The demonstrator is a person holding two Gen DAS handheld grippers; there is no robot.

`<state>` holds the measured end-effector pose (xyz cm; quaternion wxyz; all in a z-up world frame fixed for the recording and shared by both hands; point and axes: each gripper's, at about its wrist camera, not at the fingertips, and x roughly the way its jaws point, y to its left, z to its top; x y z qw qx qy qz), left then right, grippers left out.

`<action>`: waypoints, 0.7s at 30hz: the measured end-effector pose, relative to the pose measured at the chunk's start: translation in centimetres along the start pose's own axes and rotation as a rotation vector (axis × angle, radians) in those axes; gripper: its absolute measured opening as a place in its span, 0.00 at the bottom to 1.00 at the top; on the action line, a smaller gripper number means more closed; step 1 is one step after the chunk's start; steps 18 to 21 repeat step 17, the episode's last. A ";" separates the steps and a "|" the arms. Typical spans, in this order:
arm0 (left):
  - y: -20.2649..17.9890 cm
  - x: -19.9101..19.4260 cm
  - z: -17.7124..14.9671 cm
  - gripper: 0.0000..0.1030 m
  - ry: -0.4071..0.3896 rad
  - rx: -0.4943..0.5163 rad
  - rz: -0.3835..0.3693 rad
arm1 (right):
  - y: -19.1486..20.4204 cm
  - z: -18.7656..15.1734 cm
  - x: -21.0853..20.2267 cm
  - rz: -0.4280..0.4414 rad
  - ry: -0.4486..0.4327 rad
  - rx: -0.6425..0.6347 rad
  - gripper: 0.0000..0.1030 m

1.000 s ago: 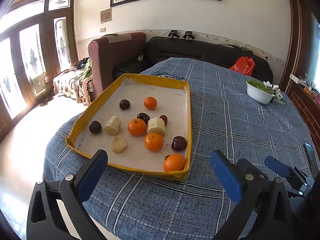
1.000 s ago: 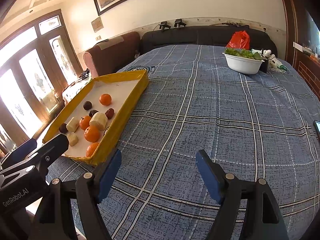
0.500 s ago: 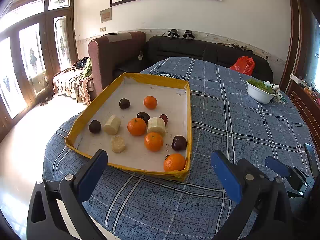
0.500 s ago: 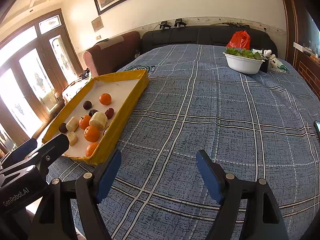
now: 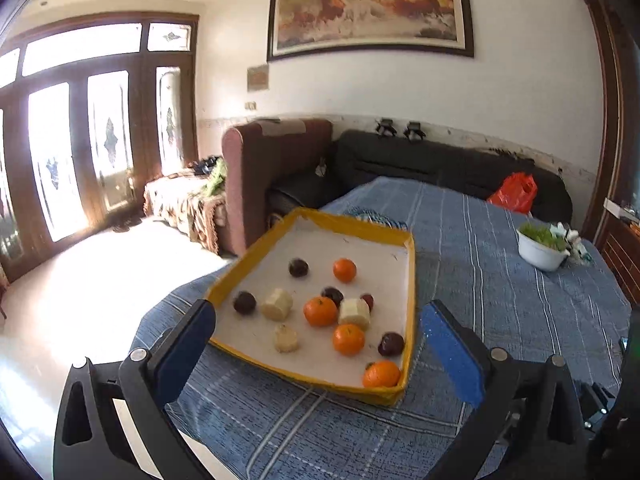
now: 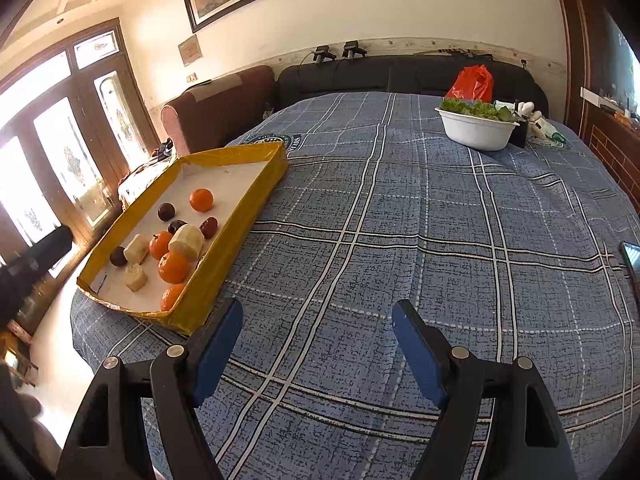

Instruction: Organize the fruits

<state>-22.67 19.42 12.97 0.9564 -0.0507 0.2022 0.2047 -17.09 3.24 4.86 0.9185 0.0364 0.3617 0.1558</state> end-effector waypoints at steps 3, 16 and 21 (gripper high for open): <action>0.6 -1.8 0.2 1.00 -0.071 0.048 -0.013 | 0.8 0.0 -0.3 -0.011 -0.019 -0.042 0.79; 0.2 1.3 -0.4 1.00 0.080 0.096 -0.050 | 3.3 0.4 -0.9 0.025 -0.020 -0.105 0.85; -0.5 1.4 -0.3 1.00 0.087 0.106 -0.065 | 3.0 0.5 -0.9 0.020 -0.019 -0.093 0.85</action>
